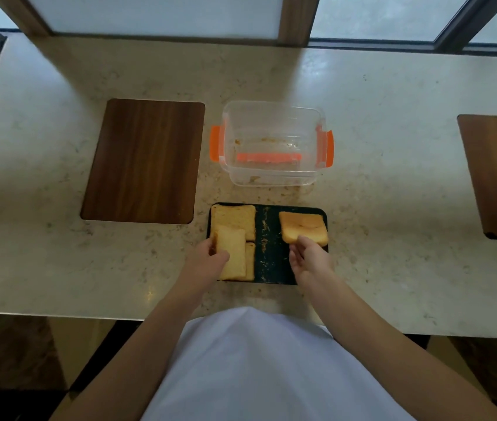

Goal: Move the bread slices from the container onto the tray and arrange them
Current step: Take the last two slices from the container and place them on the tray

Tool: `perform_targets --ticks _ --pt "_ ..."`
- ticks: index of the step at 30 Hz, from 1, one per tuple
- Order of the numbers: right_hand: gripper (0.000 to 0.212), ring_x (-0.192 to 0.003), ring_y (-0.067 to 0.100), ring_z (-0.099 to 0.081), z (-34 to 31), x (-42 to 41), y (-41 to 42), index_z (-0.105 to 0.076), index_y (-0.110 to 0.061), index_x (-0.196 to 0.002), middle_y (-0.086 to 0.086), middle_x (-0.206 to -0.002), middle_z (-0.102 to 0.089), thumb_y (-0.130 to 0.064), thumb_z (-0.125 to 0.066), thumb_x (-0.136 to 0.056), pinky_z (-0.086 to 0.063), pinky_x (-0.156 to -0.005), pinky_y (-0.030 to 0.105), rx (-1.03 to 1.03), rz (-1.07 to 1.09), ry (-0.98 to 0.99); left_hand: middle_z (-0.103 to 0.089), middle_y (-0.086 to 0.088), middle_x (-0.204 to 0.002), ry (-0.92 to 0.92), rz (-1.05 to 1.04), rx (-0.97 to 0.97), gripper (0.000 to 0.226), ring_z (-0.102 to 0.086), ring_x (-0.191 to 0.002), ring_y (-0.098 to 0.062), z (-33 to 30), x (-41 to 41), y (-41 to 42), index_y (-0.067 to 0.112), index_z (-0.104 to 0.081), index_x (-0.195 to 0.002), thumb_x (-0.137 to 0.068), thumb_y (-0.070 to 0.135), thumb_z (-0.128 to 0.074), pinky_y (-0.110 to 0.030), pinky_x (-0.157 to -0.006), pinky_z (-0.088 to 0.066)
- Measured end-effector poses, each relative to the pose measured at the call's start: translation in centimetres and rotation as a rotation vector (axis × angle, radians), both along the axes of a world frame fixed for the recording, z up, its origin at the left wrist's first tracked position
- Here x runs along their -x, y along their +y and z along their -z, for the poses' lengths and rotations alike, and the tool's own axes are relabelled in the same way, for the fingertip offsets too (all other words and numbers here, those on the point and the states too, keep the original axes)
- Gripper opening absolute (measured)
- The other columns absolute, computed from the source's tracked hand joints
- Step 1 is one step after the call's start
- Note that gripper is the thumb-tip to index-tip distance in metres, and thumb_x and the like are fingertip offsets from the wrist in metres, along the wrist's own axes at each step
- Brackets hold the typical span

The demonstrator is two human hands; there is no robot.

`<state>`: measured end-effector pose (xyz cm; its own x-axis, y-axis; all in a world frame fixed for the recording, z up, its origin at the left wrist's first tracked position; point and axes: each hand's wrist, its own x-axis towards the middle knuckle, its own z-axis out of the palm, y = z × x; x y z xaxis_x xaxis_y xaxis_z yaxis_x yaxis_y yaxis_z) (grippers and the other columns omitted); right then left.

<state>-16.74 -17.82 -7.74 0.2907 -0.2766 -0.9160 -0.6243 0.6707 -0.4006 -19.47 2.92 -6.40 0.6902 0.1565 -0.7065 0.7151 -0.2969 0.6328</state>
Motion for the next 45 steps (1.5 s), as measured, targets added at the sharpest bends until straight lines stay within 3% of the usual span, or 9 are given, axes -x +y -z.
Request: perform_targets --ticks 5,10,15,21,25,29,32,38,45 --pt "0.006 -0.103 0.026 -0.070 0.3 0.0 0.2 -0.064 -0.001 -0.098 0.021 -0.114 -0.069 -0.004 -0.067 -0.095 -0.059 -0.091 0.036 -0.043 0.065 -0.020 -0.068 -0.004 -0.099 -0.014 0.022 0.001 0.030 -0.065 -0.089 -0.023 -0.1 -0.2 0.1 0.021 -0.060 -0.121 -0.092 0.018 -0.054 -0.036 -0.068 -0.055" --pt "0.009 -0.111 0.029 -0.066 0.6 0.1 -0.5 -0.058 -0.003 -0.091 0.021 -0.118 -0.063 -0.005 -0.066 -0.095 -0.057 -0.096 0.040 -0.034 0.068 -0.012 -0.067 -0.004 -0.098 -0.027 0.046 0.001 0.031 -0.063 -0.084 -0.019 0.1 -0.6 -0.6 0.020 -0.059 -0.123 -0.092 0.019 -0.055 -0.028 -0.063 -0.049" --pt "0.031 -0.111 0.028 -0.064 0.7 0.3 -1.1 -0.057 -0.003 -0.123 0.017 -0.120 -0.061 -0.013 -0.067 -0.096 -0.059 -0.086 0.039 -0.055 0.031 0.002 -0.060 0.008 -0.088 -0.039 0.113 0.010 0.021 -0.057 -0.075 -0.009 0.1 -0.7 -2.0 0.035 -0.051 -0.105 -0.093 0.019 -0.055 -0.023 -0.059 -0.045" --pt "0.044 -0.110 0.029 -0.065 0.0 0.5 -2.1 -0.050 -0.004 -0.134 0.019 -0.125 -0.063 -0.017 -0.066 -0.096 -0.058 -0.076 0.037 -0.167 -0.039 -0.004 -0.059 0.004 -0.109 -0.018 0.241 -0.008 0.054 -0.057 -0.091 -0.011 -0.5 -0.9 -3.7 0.018 -0.043 -0.145 -0.093 0.019 -0.055 -0.026 -0.066 -0.045" --pt "0.040 -0.113 0.022 -0.063 -1.0 0.9 -2.5 -0.058 -0.009 -0.122 0.008 -0.124 -0.067 -0.027 -0.072 -0.089 -0.054 -0.080 0.036 -0.121 -0.459 -0.078 -0.058 -0.001 -0.126 -0.086 0.385 -0.033 0.059 -0.058 -0.104 -0.015 -1.1 -1.2 -4.6 0.017 -0.042 -0.147 -0.091 0.015 -0.060 -0.027 -0.075 -0.048" --pt "0.037 -0.107 0.007 -0.066 -2.6 0.8 -3.5 -0.068 -0.026 -0.123 -0.008 -0.115 -0.072 -0.028 -0.077 -0.087 -0.053 -0.089 0.030 0.288 -1.064 -0.503 -0.064 0.003 -0.084 -0.224 0.671 -0.056 0.027 -0.056 -0.064 -0.001 -1.8 -2.2 -5.2 0.023 -0.062 -0.112 -0.087 0.014 -0.061 -0.024 -0.056 -0.045" --pt "0.016 -0.094 0.010 -0.070 -3.1 0.8 -4.9 -0.076 -0.020 -0.103 -0.003 -0.098 -0.077 -0.021 -0.077 -0.087 -0.056 -0.086 0.032 0.384 -1.171 -0.611 -0.065 0.008 -0.088 -0.247 0.743 -0.083 0.026 -0.061 -0.069 -0.006 -2.0 -3.2 -5.7 0.030 -0.062 -0.107 -0.085 0.017 -0.062 -0.026 -0.056 -0.047" --pt "0.020 -0.098 0.027 -0.072 -1.9 1.9 -8.2 -0.072 -0.014 -0.104 0.011 -0.103 -0.076 -0.021 -0.079 -0.086 -0.059 -0.089 0.044 0.242 -0.944 -0.462 -0.068 -0.007 -0.105 0.029 0.462 0.097 0.026 -0.069 -0.092 -0.022 -1.2 -4.1 -6.3 0.020 -0.062 -0.105 -0.084 0.011 -0.072 -0.039 -0.083 -0.060" --pt "0.023 -0.097 0.019 -0.069 0.2 2.1 -8.5 -0.063 -0.014 -0.105 0.008 -0.106 -0.072 -0.024 -0.076 -0.089 -0.059 -0.082 0.037 0.378 -0.822 -0.259 -0.063 -0.015 -0.107 0.072 0.186 0.054 0.031 -0.069 -0.092 -0.027 0.9 -3.4 -8.7 0.004 -0.060 -0.111 -0.083 -0.006 -0.071 -0.041 -0.077 -0.063"
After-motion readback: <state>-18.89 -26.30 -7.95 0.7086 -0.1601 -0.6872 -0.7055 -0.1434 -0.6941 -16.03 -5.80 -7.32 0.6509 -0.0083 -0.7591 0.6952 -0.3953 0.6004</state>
